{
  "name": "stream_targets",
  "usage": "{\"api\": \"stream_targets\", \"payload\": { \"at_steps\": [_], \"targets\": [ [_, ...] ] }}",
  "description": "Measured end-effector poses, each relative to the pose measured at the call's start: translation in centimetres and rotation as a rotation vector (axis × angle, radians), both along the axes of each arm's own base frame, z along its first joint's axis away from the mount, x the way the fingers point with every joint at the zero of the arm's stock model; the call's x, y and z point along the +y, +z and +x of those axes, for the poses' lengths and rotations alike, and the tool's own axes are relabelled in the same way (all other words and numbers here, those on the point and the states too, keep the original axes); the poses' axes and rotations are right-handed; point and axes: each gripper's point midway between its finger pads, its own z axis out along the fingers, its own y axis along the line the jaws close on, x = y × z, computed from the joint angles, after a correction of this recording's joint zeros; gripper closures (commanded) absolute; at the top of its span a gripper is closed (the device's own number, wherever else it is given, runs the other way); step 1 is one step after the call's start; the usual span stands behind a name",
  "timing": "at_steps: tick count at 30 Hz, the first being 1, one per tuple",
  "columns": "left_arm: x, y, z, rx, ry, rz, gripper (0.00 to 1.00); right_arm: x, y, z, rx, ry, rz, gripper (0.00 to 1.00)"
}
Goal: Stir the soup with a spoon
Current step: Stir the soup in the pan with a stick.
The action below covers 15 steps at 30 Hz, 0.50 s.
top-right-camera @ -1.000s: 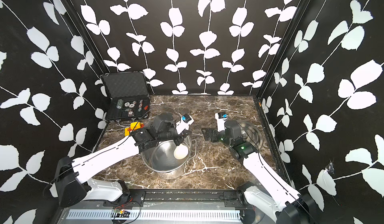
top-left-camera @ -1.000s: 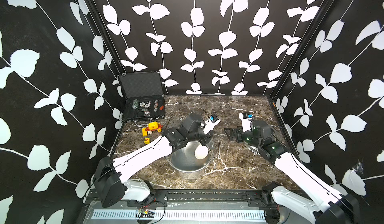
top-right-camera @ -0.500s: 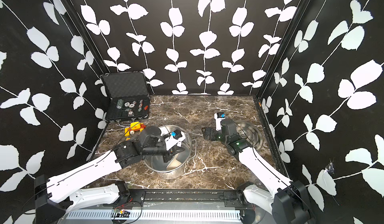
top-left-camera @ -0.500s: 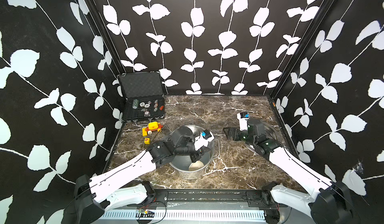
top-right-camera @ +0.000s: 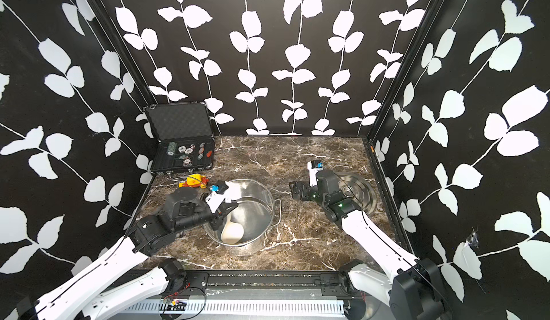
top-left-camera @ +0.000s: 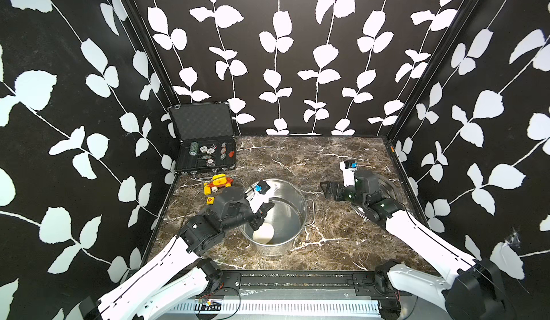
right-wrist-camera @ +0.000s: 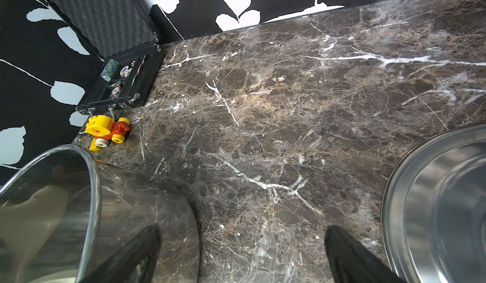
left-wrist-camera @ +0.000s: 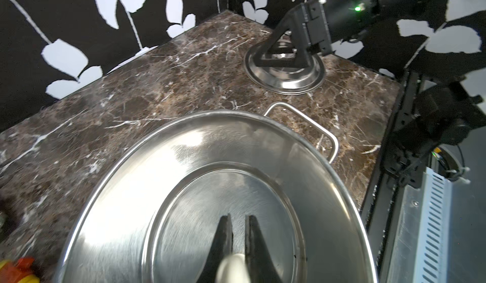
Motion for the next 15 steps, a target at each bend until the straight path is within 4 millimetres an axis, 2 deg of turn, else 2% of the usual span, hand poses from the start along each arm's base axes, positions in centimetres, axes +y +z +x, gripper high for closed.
{"api": "stream_targets", "payload": {
  "at_steps": [6,10,15],
  "targets": [
    [1.8,-0.6,1.5,-0.003,0.110,0.044,1.00,0.0,0.0,0.0,0.001,0.000,-0.001,0.01],
    [3.8,-1.0,3.7,-0.003,0.242,0.066,1.00,0.0,-0.1,-0.1,0.005,0.000,-0.003,0.01],
    [4.8,-1.3,6.5,-0.003,0.354,0.080,1.00,-0.1,-0.1,0.0,0.004,-0.003,-0.005,0.01]
  ]
}}
